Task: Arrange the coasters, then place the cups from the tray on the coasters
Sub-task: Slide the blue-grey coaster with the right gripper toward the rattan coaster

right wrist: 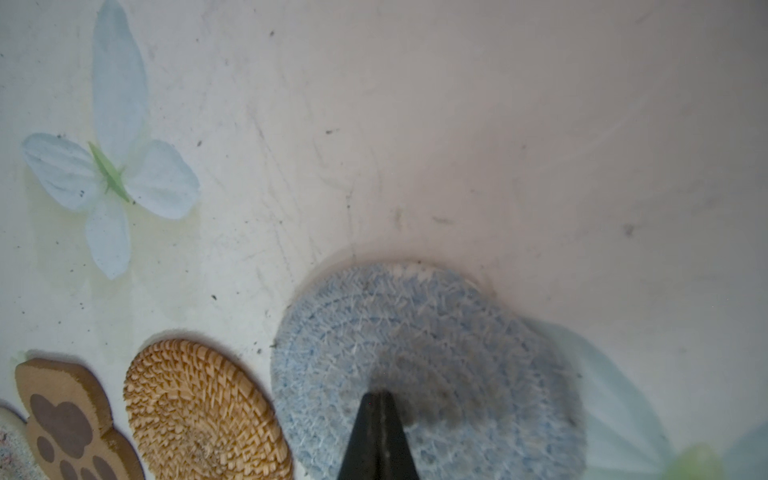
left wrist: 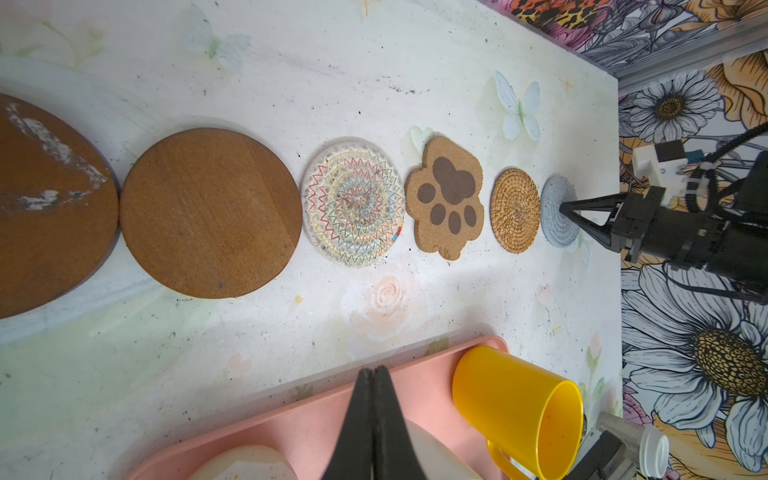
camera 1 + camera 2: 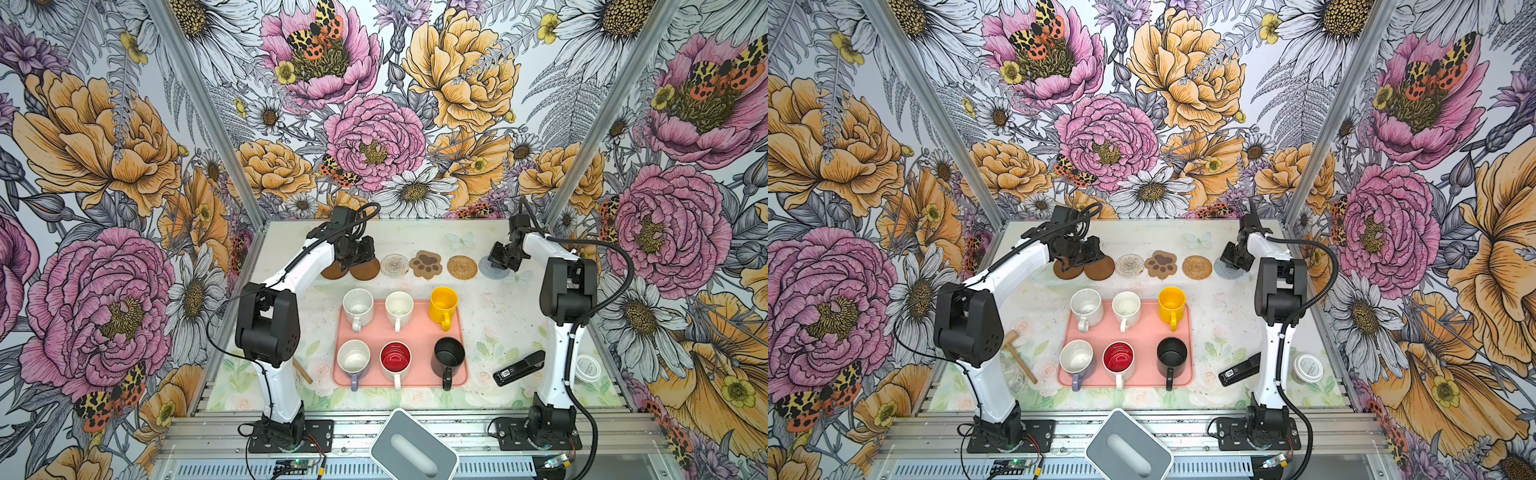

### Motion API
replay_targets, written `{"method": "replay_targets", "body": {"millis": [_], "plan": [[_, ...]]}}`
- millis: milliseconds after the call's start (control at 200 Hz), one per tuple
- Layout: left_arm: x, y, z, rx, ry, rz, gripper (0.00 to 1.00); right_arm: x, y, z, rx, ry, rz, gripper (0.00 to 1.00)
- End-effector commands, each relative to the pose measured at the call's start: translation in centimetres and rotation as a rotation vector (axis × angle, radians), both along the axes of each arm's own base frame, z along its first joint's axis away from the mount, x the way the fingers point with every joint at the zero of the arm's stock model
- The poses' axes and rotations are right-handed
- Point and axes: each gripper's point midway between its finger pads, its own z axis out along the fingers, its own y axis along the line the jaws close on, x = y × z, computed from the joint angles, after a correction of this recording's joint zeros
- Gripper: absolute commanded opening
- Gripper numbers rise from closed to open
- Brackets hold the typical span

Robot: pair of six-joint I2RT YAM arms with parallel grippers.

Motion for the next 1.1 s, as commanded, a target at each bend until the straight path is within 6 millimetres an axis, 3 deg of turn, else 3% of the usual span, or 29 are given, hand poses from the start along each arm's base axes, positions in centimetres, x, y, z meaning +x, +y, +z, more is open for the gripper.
{"method": "replay_targets", "body": {"millis": [0,30,55,591,1096], "plan": [[0.2,0.6,1.7,-0.015,-0.05,0.02,0.0,-3.0,1.9,-3.1,0.015,0.127,0.027,0.04],[0.2,0.6,1.7,-0.015,-0.05,0.019,0.0,-3.0,2.0,-3.0,0.014,0.127,0.03,0.04],[-0.1,0.6,3.3,-0.025,-0.083,0.019,0.0,-3.0,2.0,-3.0,0.014,0.125,0.031,0.04],[-0.4,0.8,3.4,-0.031,-0.089,0.019,0.0,-3.7,2.2,-2.6,-0.001,0.129,0.034,0.04],[-0.4,0.7,4.0,-0.037,-0.103,0.02,0.06,-1.3,2.2,0.9,0.01,0.034,0.024,0.07]]}}
